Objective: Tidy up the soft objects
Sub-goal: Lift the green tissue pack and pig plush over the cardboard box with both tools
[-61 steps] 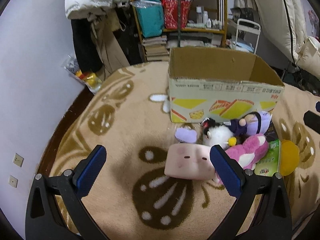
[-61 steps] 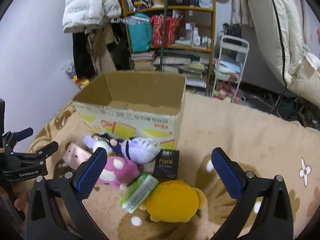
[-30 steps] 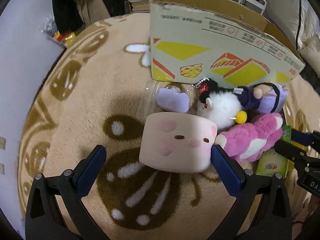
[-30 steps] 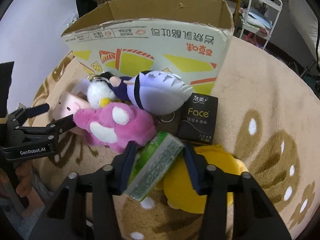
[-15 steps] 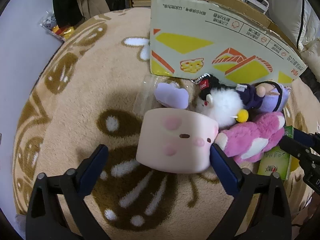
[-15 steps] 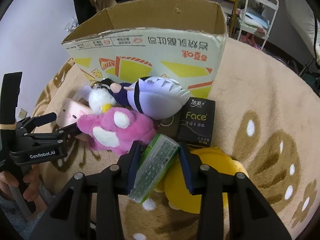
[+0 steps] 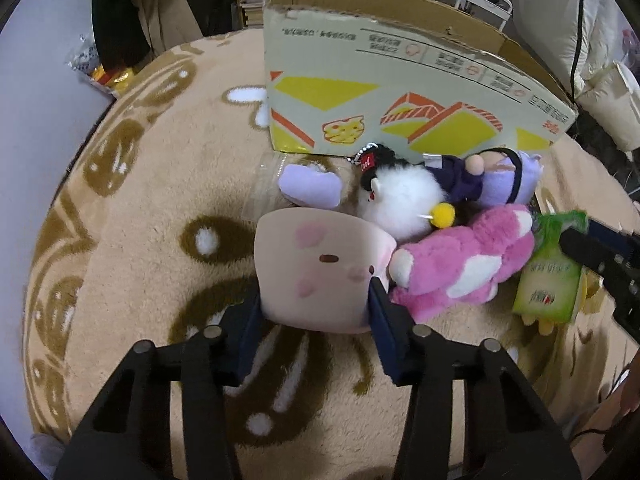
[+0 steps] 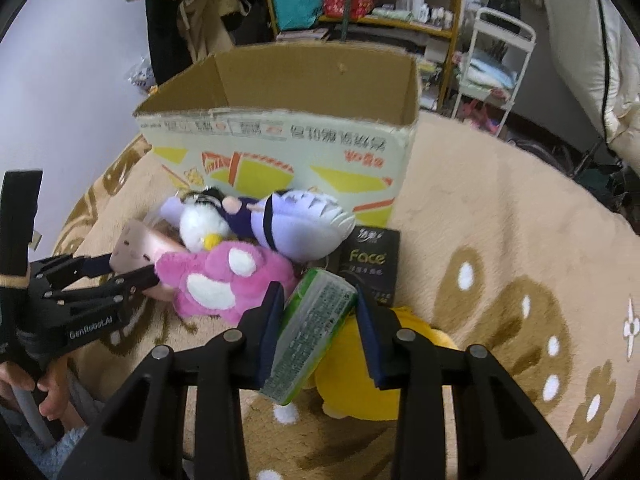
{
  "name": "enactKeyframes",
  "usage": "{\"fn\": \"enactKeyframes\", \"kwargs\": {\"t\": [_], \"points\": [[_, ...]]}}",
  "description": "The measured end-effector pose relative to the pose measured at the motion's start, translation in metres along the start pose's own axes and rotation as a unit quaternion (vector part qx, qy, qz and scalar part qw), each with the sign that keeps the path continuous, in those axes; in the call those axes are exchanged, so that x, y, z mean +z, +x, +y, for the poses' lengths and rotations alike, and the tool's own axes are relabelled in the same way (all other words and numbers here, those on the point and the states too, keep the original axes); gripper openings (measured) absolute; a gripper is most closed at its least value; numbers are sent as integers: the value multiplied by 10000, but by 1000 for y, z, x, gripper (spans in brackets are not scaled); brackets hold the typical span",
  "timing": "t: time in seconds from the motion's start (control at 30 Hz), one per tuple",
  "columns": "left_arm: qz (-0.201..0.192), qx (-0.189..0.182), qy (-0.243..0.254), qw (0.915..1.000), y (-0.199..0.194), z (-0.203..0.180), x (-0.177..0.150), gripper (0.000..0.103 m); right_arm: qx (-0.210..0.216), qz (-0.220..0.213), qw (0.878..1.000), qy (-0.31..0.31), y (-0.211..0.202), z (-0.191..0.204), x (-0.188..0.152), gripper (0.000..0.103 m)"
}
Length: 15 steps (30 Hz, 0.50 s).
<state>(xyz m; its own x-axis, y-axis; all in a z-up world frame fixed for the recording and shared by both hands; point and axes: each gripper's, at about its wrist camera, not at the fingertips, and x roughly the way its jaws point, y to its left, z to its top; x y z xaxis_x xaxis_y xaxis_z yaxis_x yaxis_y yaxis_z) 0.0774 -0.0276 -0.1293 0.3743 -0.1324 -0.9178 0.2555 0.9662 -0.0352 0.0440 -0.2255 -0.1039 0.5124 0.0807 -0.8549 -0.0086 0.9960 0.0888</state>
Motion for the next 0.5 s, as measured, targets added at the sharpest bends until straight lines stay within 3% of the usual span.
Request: {"fn": "enactKeyframes", "kwargs": {"t": [0.17, 0.3, 0.5], "points": [[-71, 25, 3, 10000, -11, -2, -5, 35, -31, -344, 9994, 12, -17, -1, -1, 37], [-221, -4, -114, 9997, -22, 2, -6, 34, -54, -633, 9980, -61, -29, 3, -1, 37], [-803, -71, -163, 9966, -55, 3, -11, 34, -199, -1228, 9918, -305, -53, 12, -3, 37]]}}
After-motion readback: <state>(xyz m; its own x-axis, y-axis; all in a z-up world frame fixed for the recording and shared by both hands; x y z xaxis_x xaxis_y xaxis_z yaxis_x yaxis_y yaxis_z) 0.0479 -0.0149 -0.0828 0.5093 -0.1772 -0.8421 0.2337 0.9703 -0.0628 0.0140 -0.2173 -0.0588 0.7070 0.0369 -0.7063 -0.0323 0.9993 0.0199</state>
